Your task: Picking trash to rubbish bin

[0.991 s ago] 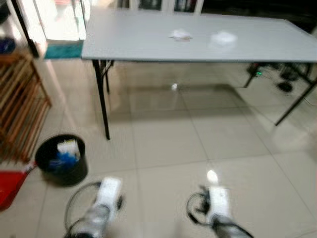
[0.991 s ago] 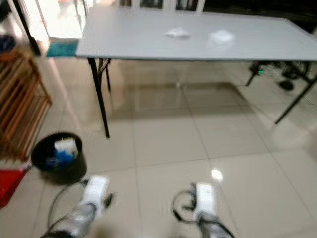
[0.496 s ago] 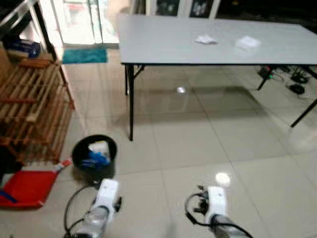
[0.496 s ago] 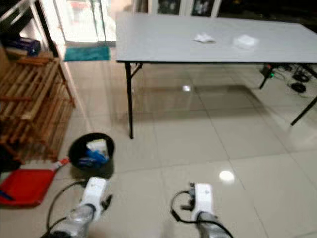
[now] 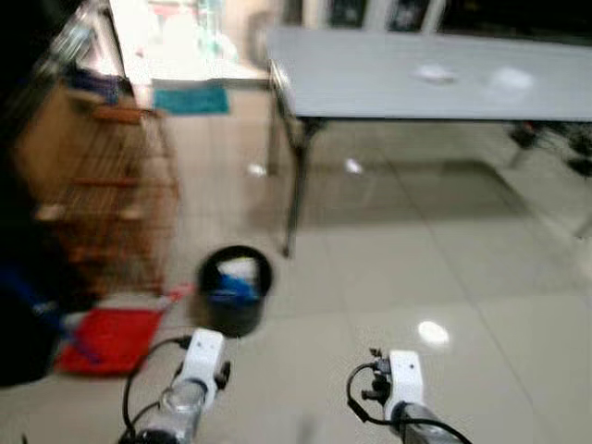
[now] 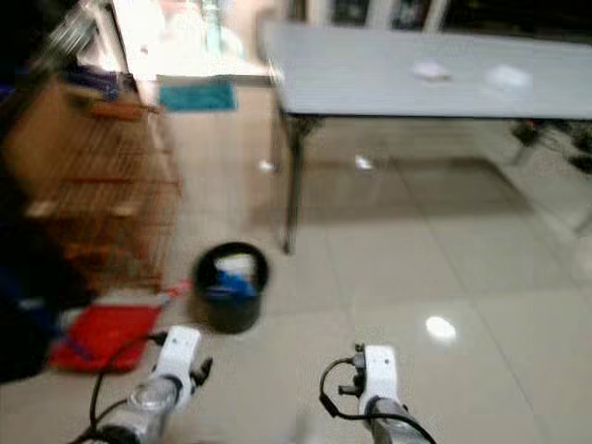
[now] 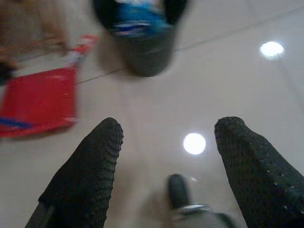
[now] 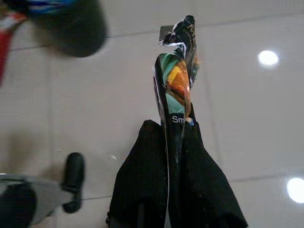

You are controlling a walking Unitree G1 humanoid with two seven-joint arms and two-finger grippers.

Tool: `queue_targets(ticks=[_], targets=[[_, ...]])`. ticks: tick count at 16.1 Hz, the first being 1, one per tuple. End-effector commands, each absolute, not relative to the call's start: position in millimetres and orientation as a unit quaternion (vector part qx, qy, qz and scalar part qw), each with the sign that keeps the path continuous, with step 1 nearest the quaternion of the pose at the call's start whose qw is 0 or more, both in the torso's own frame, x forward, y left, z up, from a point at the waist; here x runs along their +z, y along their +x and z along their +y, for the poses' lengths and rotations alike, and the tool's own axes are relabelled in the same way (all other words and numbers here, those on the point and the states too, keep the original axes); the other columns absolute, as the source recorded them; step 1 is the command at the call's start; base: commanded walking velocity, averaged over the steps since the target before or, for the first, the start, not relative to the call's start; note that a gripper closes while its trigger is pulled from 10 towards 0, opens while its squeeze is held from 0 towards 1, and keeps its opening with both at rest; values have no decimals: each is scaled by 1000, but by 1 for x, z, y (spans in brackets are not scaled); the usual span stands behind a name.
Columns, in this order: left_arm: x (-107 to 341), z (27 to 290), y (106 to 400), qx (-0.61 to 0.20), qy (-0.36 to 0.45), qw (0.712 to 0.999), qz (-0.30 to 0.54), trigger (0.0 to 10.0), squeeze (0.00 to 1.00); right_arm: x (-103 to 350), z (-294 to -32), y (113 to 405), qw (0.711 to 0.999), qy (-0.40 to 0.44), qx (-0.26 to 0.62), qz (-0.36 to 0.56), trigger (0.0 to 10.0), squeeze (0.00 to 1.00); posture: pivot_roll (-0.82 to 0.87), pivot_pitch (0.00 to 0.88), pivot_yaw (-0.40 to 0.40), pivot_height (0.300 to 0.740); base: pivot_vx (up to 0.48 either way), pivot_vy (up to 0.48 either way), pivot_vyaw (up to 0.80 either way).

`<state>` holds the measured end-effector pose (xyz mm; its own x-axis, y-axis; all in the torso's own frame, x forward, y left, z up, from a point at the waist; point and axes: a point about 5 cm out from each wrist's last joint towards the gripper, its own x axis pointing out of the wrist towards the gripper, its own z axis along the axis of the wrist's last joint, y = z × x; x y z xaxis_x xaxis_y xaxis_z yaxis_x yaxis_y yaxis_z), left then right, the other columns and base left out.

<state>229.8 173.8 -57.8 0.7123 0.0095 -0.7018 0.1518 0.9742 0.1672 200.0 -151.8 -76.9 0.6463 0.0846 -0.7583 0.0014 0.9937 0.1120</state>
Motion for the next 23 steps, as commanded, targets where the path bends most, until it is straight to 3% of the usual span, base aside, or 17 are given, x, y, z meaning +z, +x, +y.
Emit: queue_targets(ticks=[1, 3, 12, 18, 23], targets=[[-61, 164, 226, -48, 98, 916, 385, 10000, 0, -74, -163, 205, 909, 38, 16, 414, 10000, 0, -2, 49, -78, 740, 0, 480, 681], [-61, 164, 226, -48, 98, 917, 385, 10000, 0, -74, -163, 205, 910, 38, 16, 414, 10000, 0, -3, 51, -78, 740, 0, 480, 488], [-60, 164, 227, -48, 107, 917, 380, 10000, 0, -74, -164, 203, 908, 46, 10, 416, 10000, 0, -5, 55, -78, 740, 0, 0, 0], [-60, 164, 228, -49, 111, 917, 381, 10000, 0, -74, -168, 204, 909, 55, -4, 412, 10000, 0, -4, 54, -77, 740, 398, 259, 0], [-60, 164, 227, -49, 111, 917, 381, 10000, 0, -73, -166, 206, 910, 57, 2, 410, 10000, 0, -1, 55, -81, 740, 422, 0, 0]])
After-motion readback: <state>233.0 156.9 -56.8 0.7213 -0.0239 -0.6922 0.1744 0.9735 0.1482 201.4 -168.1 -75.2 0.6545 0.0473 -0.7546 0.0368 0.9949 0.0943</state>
